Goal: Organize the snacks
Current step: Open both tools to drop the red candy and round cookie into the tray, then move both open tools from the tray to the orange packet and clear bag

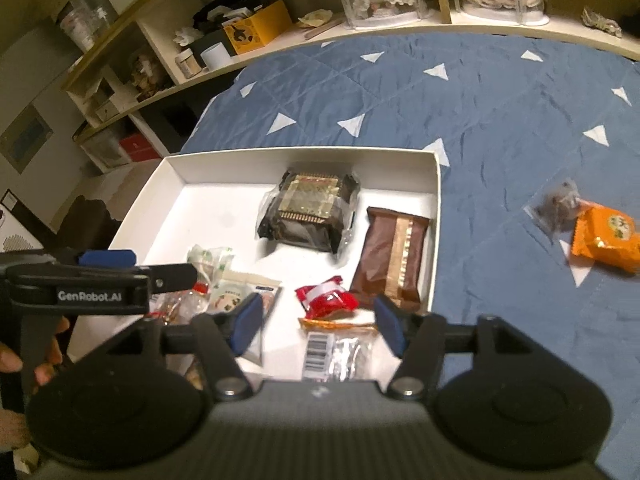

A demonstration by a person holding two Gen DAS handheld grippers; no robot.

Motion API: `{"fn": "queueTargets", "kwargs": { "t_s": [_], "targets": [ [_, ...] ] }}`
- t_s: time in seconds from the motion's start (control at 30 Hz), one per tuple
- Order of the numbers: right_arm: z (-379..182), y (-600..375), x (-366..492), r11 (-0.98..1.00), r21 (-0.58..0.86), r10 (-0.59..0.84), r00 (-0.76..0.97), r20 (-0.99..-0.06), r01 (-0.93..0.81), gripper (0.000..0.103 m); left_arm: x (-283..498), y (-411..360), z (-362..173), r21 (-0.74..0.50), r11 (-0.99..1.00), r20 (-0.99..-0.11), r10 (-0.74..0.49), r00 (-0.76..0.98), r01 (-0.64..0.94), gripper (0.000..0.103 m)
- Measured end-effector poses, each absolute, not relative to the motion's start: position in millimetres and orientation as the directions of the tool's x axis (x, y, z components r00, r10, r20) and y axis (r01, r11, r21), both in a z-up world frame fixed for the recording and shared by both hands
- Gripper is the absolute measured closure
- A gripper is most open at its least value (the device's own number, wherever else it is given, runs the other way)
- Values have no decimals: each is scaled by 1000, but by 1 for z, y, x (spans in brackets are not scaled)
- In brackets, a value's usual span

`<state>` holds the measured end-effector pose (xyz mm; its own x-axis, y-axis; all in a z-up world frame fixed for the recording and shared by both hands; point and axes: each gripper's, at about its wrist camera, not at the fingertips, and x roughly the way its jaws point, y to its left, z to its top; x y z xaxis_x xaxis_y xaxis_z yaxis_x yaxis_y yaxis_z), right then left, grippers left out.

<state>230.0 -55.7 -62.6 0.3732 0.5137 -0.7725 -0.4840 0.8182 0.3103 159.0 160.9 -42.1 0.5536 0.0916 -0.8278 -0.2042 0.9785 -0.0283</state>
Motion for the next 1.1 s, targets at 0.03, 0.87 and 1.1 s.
{"fn": "queueTargets", "kwargs": {
  "t_s": [0.03, 0.87, 1.1],
  "targets": [
    [-61, -57, 228, 819, 312, 514, 376, -771, -482, 24, 158, 160, -42, -25, 979, -829, 94, 551, -204, 5],
    [-34, -152, 215, 905, 108, 335, 535, -776, -410, 1, 153, 101, -29, -10, 994, -798, 58, 600, -109, 0],
    [-33, -220, 234, 955, 106, 257, 592, -764, -278, 1, 166, 70, -29, -79, 994, -762, -15, 647, -70, 0]
  ]
}}
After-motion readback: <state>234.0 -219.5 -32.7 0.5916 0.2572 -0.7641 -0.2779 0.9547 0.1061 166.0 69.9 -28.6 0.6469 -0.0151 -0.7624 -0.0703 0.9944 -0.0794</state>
